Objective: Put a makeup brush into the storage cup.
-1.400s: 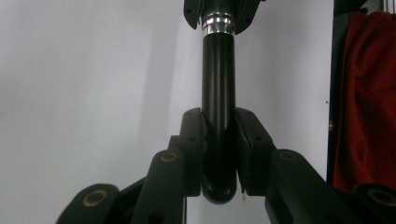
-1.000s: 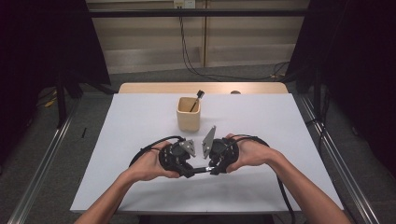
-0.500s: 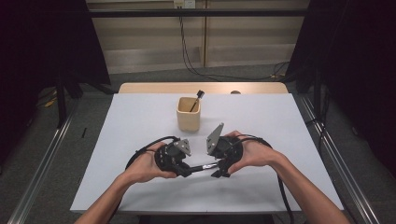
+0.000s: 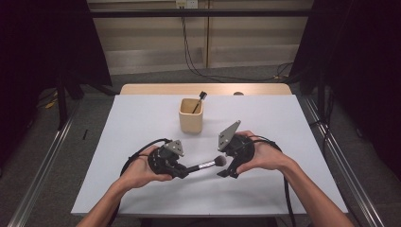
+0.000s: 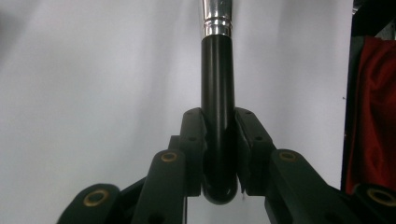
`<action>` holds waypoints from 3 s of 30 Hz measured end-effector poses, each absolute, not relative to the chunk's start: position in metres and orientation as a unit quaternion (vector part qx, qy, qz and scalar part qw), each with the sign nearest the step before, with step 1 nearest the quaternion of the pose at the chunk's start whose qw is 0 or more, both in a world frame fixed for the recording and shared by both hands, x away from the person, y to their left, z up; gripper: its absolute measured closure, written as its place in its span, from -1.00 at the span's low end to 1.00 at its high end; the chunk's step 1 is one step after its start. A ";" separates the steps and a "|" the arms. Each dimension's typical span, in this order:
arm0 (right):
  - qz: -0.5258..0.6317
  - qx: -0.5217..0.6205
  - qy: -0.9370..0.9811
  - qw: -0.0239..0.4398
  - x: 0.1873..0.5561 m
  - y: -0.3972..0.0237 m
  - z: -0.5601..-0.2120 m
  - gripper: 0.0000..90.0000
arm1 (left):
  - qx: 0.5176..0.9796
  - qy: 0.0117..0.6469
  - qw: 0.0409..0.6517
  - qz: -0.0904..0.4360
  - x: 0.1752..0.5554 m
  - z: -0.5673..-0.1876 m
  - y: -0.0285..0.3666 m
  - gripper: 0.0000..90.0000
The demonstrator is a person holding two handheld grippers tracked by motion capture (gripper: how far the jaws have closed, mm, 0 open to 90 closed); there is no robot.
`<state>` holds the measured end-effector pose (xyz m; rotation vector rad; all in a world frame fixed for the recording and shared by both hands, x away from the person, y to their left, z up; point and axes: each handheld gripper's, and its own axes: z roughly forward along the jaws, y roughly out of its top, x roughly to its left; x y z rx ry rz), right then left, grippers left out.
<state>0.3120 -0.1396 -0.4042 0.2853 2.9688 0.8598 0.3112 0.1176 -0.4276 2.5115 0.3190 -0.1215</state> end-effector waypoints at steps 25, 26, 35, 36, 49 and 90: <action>0.327 0.170 0.929 0.034 0.299 -0.178 -0.414 -0.85 | 0.925 0.152 0.345 -0.036 0.292 -0.431 0.146 0.66; 0.330 0.173 0.927 0.032 0.298 -0.179 -0.415 -0.87 | 0.923 0.159 0.349 -0.037 0.291 -0.431 0.147 0.66; 0.354 0.189 0.916 0.022 0.290 -0.190 -0.422 -0.90 | 0.906 0.184 0.380 -0.028 0.286 -0.434 0.159 0.66; 0.359 0.191 0.913 0.021 0.289 -0.192 -0.422 -0.90 | 0.905 0.185 0.382 -0.027 0.287 -0.434 0.160 0.66; 0.393 0.224 0.892 0.026 0.282 -0.203 -0.434 -0.88 | 0.899 0.195 0.392 0.001 0.286 -0.441 0.165 0.66; 0.561 0.249 0.784 0.090 0.254 -0.196 -0.439 -0.95 | 0.830 0.195 0.523 0.024 0.283 -0.441 0.165 0.66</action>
